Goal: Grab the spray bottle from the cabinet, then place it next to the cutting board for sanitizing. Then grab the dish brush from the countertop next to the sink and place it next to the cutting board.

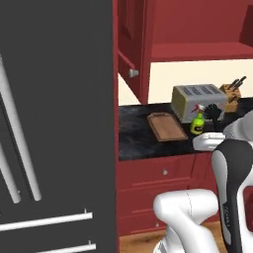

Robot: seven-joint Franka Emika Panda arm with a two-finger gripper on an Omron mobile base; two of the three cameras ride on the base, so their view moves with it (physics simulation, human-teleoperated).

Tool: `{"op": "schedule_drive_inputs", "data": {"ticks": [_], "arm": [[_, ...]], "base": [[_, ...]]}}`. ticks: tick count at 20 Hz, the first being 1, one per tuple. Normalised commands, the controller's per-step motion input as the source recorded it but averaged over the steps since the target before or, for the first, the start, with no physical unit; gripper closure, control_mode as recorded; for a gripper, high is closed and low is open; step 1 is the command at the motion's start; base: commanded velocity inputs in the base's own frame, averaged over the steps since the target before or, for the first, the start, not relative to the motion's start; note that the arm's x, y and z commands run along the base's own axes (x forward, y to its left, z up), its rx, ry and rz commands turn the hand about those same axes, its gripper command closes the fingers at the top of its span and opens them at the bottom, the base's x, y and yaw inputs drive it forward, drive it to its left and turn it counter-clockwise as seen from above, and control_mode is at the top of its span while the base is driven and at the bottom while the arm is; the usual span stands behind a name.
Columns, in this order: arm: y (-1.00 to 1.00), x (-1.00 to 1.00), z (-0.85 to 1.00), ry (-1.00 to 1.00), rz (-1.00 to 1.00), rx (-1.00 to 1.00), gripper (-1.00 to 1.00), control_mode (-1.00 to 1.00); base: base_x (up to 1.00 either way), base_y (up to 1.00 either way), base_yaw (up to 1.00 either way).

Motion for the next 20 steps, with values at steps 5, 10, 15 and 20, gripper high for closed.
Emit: {"op": "schedule_drive_inputs", "data": {"ticks": [5,10,15,20], "arm": [[0.00,0.00,0.00,0.00,0.00,0.00,1.00,1.00],[0.00,0.00,0.00,0.00,0.00,0.00,1.00,1.00],[0.00,0.00,0.00,0.00,0.00,0.00,1.00,1.00],[0.00,0.00,0.00,0.00,0.00,0.00,1.00,1.00]], "base": [[0.68,0.39,0.00],[0.81,0.01,0.00],[0.45,-0.17,0.01],[0.42,-0.30,0.06]]}}
